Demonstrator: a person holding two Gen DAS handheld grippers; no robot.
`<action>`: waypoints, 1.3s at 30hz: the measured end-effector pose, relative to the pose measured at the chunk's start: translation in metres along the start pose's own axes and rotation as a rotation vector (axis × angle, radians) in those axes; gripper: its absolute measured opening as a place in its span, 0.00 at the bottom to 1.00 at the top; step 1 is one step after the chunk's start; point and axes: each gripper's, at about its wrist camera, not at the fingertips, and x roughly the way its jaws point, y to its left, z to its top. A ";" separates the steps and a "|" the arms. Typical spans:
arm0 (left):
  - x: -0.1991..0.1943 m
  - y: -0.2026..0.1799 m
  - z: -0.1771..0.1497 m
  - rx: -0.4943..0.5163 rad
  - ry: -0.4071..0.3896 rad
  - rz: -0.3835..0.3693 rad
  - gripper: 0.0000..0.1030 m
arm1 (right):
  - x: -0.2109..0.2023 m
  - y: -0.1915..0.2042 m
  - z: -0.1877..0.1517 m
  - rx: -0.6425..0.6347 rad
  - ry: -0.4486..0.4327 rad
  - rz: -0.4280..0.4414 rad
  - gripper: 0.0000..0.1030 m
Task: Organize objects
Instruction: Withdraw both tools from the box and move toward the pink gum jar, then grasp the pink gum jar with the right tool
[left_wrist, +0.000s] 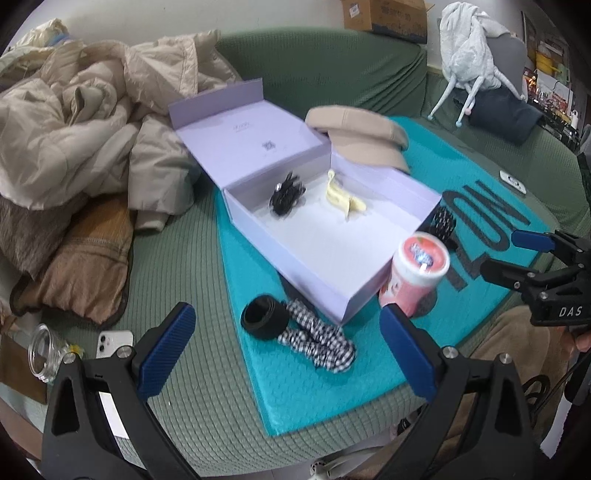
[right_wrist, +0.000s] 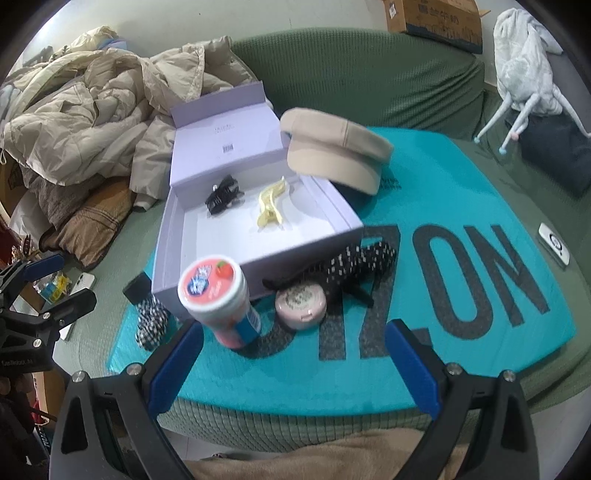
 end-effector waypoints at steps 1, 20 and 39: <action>0.003 0.001 -0.004 -0.005 0.013 -0.005 0.97 | 0.001 0.000 -0.004 0.000 0.002 0.003 0.96; 0.044 0.003 -0.044 -0.082 0.138 -0.148 0.97 | 0.030 0.004 -0.041 -0.003 0.032 0.116 0.95; 0.076 -0.006 -0.035 -0.073 0.159 -0.213 0.90 | 0.059 0.033 -0.040 -0.127 0.047 0.162 0.59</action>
